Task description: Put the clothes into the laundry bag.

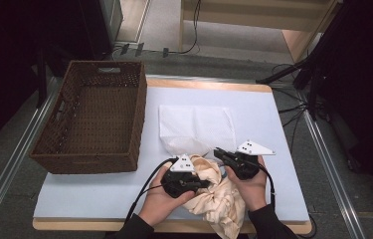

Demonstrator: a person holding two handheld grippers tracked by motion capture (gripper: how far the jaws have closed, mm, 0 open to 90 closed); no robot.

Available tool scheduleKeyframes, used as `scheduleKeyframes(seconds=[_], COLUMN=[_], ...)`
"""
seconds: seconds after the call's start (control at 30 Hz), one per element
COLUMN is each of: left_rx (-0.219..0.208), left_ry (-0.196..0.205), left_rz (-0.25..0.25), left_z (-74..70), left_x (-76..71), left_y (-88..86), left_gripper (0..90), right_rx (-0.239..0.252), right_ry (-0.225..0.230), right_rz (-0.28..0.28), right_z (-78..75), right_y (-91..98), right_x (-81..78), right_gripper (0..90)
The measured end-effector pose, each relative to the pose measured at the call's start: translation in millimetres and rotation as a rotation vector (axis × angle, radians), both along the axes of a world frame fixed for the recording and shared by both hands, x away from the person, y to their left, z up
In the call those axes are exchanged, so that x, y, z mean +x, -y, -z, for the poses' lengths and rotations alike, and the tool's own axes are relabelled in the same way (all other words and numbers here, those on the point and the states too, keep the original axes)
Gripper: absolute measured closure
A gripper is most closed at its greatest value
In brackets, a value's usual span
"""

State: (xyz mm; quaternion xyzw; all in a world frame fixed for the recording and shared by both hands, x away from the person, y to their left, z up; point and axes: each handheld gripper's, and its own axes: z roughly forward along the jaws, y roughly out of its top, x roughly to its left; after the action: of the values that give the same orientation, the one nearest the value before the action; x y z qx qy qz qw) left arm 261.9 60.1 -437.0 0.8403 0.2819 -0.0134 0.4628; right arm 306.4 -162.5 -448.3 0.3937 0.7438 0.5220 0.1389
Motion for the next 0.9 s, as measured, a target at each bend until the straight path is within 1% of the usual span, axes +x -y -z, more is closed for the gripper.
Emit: scheduleKeyframes(seconds=[0.03, 0.07, 0.17, 0.2, 0.23, 0.27, 0.33, 0.4, 0.47, 0.5, 0.53, 0.57, 0.6, 0.67, 0.7, 0.73, 0.77, 0.8, 0.83, 0.9], left_rx=[-0.009, -0.013, -0.010, 0.003, 0.020, 0.028, 0.058, 0.099, 0.112, 0.115, 0.109, 0.114, 0.115, 0.134, 0.149, 0.147, 0.137, 0.133, 0.135, 0.114], left_ry=[-0.012, -0.014, 0.023, 0.040, 0.050, 0.046, 0.042, 0.054, 0.051, 0.052, 0.050, 0.053, 0.060, 0.082, 0.095, 0.094, 0.080, 0.073, 0.073, 0.076], left_rz=[0.010, 0.023, 0.075, 0.073, 0.059, 0.044, 0.002, -0.047, -0.102, -0.134, -0.172, -0.208, -0.244, -0.310, -0.339, -0.355, -0.346, -0.325, -0.288, -0.221], left_z=[0.4, -0.4, -6.1, -6.8, -6.0, -3.5, 2.7, 8.3, 10.6, 11.1, 10.9, 10.2, 10.0, 9.9, 10.8, 13.3, 16.0, 18.1, 19.1, 17.1], left_x=[-0.3, -1.3, -7.4, -8.7, -8.7, -7.3, -3.7, -1.3, 1.5, 3.2, 4.9, 7.0, 9.1, 13.4, 15.1, 17.2, 18.8, 19.0, 17.8, 12.3], left_y=[3.7, 7.3, 19.3, 22.5, 24.4, 25.4, 24.8, 22.3, 15.7, 11.7, 7.5, 2.6, -2.0, -10.6, -14.2, -16.7, -18.4, -17.6, -15.0, -8.7], left_gripper=[82.4, 82.4, 82.1, 81.8, 81.9, 82.1, 82.7, 83.6, 84.1, 84.4, 84.6, 84.7, 84.8, 84.9, 84.8, 84.8, 84.7, 84.5, 83.8, 80.6], right_rx=[0.003, 0.004, 0.012, 0.013, 0.014, 0.012, 0.017, 0.019, 0.022, 0.021, 0.022, 0.023, 0.026, 0.022, 0.019, 0.014, 0.011, 0.011, 0.014, 0.019], right_ry=[0.003, 0.005, 0.012, 0.013, 0.016, 0.017, 0.017, 0.021, 0.024, 0.027, 0.036, 0.038, 0.037, 0.042, 0.040, 0.041, 0.046, 0.045, 0.043, 0.042], right_rz=[-0.005, -0.010, -0.016, -0.016, -0.016, -0.018, -0.018, -0.022, -0.027, -0.031, -0.036, -0.035, -0.038, -0.043, -0.045, -0.046, -0.049, -0.051, -0.050, -0.049], right_z=[-0.9, -1.8, -3.2, -3.5, -3.6, -3.9, -4.1, -4.8, -6.4, -7.4, -8.5, -9.7, -10.6, -11.7, -11.8, -11.7, -11.4, -11.1, -11.1, -11.4], right_y=[0.0, 0.1, -0.1, 0.4, 0.7, 1.2, 1.7, 2.0, 2.3, 2.5, 2.9, 3.0, 2.8, 2.2, 1.5, 0.8, 0.3, -0.4, -0.7, -0.4], right_x=[-0.5, -0.9, -1.3, -1.4, -1.5, -1.5, -2.0, -2.5, -3.8, -4.5, -5.0, -5.8, -6.6, -7.8, -8.3, -8.5, -8.4, -8.7, -9.0, -9.1], right_gripper=[89.3, 89.3, 89.3, 89.3, 89.3, 89.4, 89.3, 89.3, 89.3, 89.3, 89.3, 89.3, 89.3, 89.3, 89.3, 89.3, 89.3, 89.3, 89.3, 89.4])
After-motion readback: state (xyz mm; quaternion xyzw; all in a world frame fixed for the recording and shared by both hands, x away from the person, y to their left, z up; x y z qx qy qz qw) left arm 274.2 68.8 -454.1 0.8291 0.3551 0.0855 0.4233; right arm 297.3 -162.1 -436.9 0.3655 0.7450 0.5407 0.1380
